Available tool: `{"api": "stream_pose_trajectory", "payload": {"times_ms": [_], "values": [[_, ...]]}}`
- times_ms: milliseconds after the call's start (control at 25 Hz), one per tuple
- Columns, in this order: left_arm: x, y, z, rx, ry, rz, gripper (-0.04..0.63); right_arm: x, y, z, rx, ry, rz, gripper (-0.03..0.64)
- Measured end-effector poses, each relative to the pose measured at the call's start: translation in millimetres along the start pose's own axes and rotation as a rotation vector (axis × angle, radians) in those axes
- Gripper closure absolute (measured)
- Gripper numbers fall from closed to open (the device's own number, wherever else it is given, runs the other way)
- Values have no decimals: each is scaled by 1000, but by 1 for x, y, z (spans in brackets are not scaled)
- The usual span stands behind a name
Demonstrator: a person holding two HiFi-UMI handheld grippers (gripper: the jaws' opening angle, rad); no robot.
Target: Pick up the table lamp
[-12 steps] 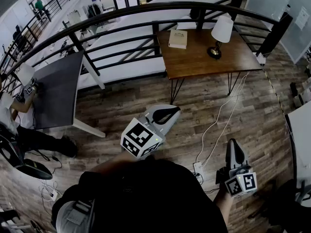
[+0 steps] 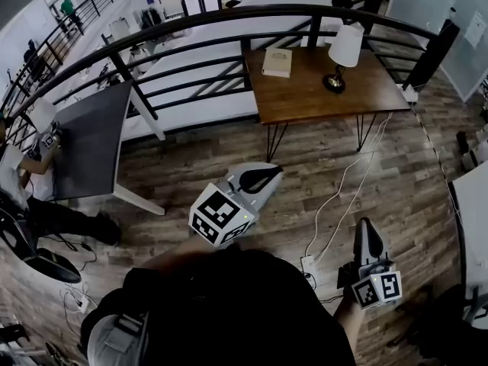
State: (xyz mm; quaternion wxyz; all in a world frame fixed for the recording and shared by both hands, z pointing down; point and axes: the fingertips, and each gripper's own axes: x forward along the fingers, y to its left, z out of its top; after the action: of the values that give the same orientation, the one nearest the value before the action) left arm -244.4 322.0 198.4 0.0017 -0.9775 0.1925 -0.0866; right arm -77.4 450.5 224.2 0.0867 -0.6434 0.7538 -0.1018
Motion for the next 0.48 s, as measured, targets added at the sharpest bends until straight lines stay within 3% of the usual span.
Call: {"api": "stream_pose_trajectory", "payload": {"times_ms": [480], "values": [[35,-30,14,-6,-22,48,588,-29,-40,10,-4,16,74,604]]}}
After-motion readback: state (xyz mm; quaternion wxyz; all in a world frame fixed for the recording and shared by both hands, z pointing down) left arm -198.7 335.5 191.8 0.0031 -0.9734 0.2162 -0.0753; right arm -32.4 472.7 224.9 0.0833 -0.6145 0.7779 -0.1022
